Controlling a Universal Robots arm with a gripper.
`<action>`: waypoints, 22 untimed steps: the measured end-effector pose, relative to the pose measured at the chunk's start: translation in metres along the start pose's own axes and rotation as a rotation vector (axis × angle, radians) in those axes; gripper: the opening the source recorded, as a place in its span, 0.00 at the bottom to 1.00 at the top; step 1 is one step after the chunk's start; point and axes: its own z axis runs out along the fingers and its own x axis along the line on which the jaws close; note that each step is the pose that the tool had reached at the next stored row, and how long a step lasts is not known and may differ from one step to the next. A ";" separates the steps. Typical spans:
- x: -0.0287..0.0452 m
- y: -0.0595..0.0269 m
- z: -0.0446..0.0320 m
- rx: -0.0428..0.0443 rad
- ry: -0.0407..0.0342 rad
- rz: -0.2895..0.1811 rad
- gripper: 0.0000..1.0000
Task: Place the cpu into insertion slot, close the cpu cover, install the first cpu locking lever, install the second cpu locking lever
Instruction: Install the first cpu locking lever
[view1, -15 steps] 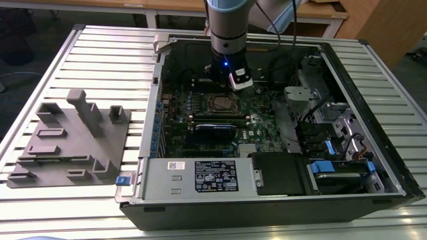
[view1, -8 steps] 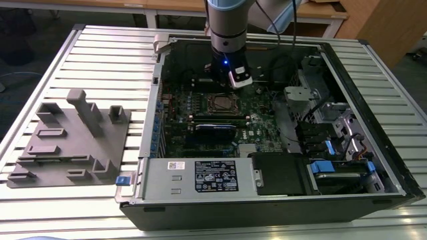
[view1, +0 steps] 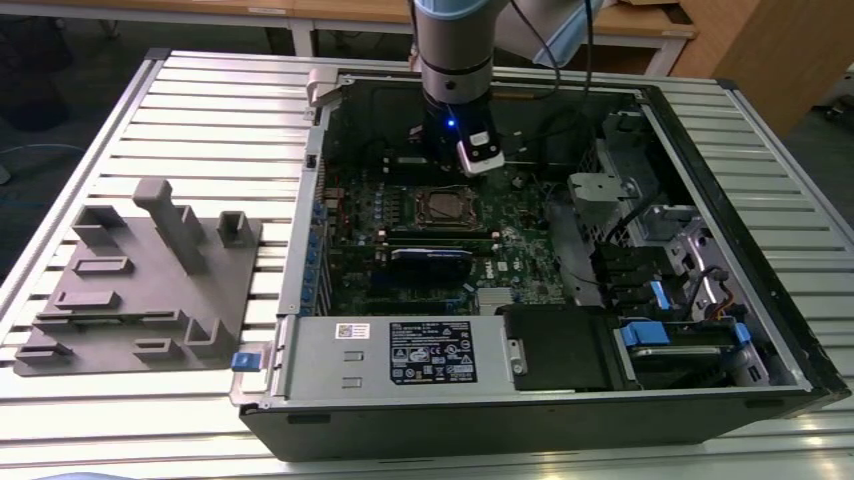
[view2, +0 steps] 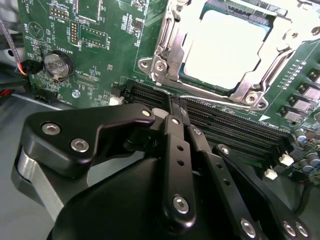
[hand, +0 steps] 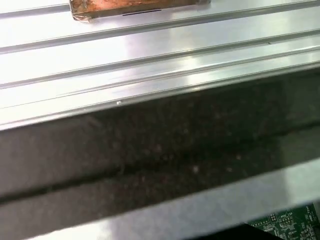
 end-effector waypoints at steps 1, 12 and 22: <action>0.0000 -0.0001 0.0001 0.0008 -0.0033 -0.001 0.11; -0.0001 -0.0005 0.0005 0.0058 -0.0173 -0.004 0.11; -0.0006 0.0029 -0.0144 -0.0065 -0.0145 -0.001 0.11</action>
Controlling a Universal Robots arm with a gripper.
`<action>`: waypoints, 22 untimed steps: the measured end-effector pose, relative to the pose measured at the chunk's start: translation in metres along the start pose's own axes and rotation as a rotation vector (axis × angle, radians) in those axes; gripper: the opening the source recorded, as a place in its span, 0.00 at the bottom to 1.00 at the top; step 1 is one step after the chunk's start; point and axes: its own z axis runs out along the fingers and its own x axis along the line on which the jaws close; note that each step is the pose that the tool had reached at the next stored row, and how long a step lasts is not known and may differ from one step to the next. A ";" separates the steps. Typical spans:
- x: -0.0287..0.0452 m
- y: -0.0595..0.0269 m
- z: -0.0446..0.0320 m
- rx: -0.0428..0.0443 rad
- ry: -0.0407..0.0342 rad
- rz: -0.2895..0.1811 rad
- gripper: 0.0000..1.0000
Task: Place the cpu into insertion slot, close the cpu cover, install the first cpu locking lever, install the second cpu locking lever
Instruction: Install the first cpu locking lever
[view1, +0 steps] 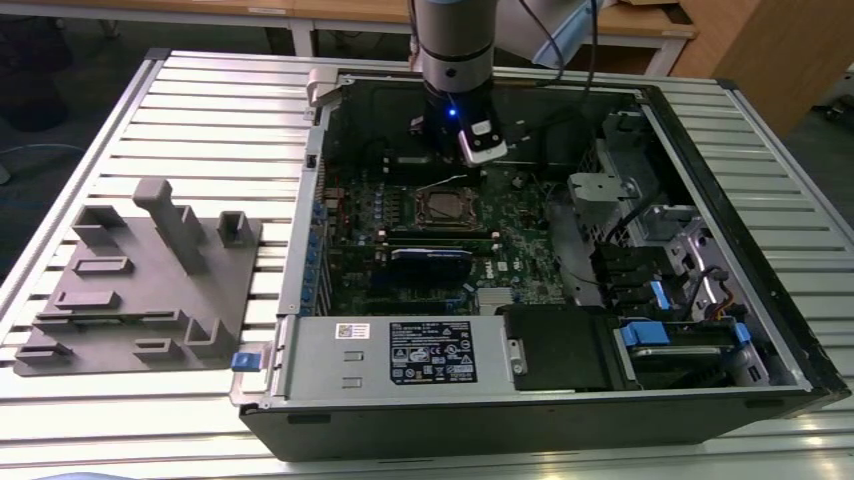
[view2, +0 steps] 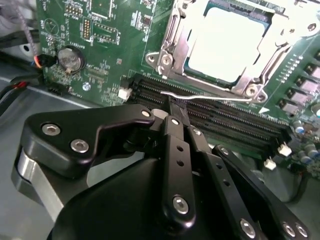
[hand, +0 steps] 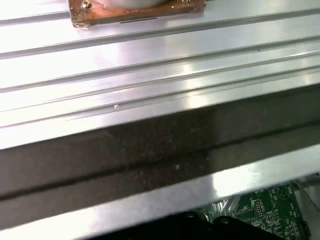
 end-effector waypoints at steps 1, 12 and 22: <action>-0.0001 0.0005 -0.0018 -0.0015 0.0003 0.000 0.11; -0.0020 0.0058 -0.0228 -0.0173 0.0037 0.004 0.11; -0.0021 0.0040 -0.0295 -0.0220 0.0013 0.005 0.11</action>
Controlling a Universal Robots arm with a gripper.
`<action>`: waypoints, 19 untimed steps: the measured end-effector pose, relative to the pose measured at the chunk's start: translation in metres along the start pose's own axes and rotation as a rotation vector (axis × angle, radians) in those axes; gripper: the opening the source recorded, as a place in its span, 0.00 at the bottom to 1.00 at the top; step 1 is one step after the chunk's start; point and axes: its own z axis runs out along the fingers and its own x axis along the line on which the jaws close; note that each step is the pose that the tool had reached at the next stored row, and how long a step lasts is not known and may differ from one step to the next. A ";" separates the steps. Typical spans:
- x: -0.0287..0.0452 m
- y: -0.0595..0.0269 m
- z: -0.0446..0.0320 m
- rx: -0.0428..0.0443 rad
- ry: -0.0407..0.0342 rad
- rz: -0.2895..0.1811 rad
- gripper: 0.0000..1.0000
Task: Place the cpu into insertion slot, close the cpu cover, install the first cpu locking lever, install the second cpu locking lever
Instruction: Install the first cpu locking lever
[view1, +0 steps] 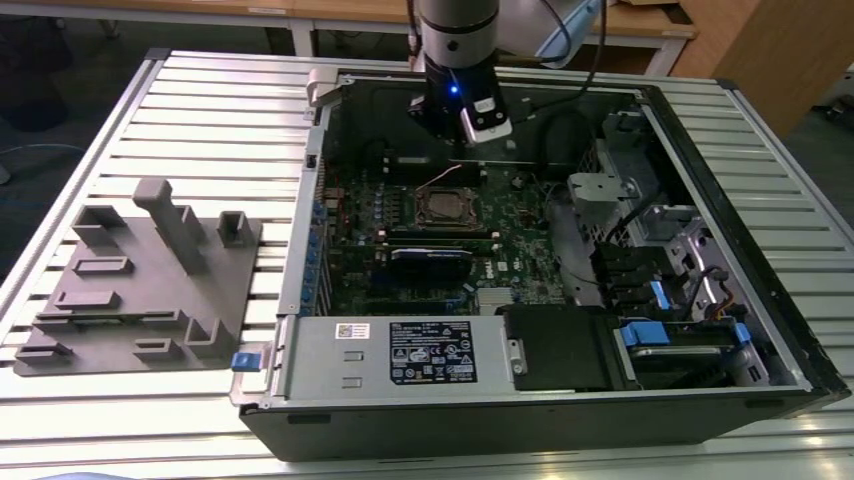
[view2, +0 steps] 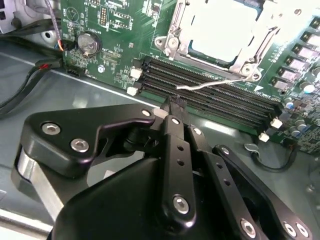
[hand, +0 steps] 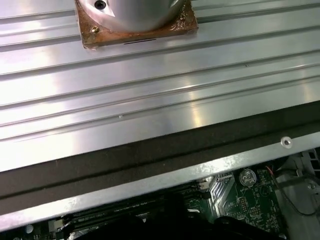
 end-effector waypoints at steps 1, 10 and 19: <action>0.0005 -0.0011 0.0001 -0.0003 -0.0005 0.000 0.11; 0.0110 -0.0088 0.0032 -0.0005 -0.0041 0.000 0.11; 0.0134 -0.0135 0.0186 0.0001 -0.0059 0.000 0.11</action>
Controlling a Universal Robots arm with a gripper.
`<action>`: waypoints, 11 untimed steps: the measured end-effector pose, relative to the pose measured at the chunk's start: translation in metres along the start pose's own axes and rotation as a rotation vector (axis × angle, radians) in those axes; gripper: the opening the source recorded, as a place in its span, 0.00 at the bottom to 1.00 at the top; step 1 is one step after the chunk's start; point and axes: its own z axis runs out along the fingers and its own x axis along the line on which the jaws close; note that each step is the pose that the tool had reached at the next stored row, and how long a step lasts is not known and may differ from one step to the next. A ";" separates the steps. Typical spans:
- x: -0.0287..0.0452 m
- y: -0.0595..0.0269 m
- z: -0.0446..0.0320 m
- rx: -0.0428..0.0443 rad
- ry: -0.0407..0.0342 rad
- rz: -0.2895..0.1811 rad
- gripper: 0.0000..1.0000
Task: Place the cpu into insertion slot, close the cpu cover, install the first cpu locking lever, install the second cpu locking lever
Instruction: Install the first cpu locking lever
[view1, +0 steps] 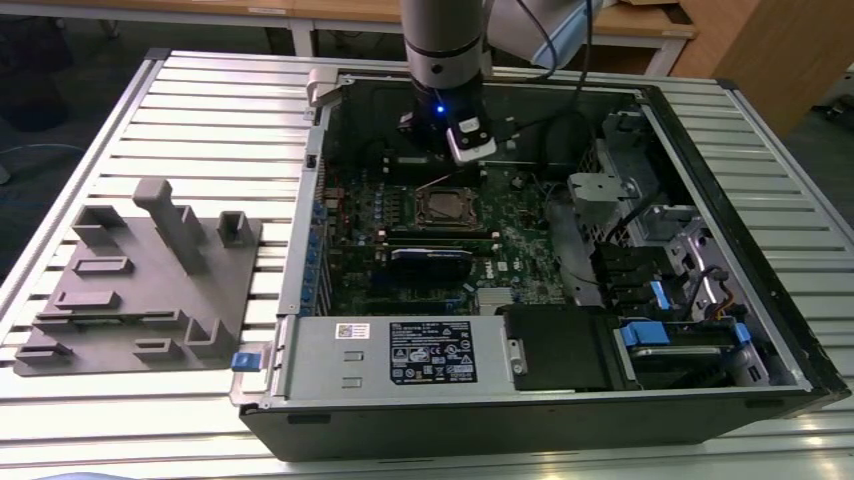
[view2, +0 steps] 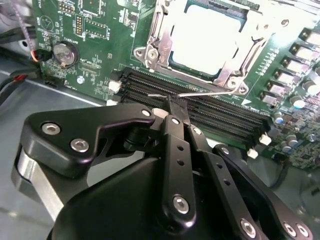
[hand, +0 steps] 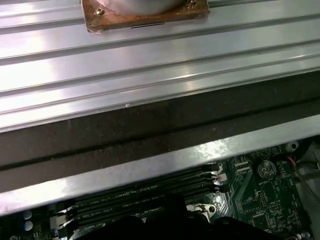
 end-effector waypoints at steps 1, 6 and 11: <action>-0.0001 -0.0003 0.0017 0.0000 -0.0003 0.001 0.11; -0.0032 -0.0008 0.0085 0.0019 -0.0035 0.015 0.11; -0.0059 -0.0010 0.0130 0.0037 -0.0069 0.030 0.11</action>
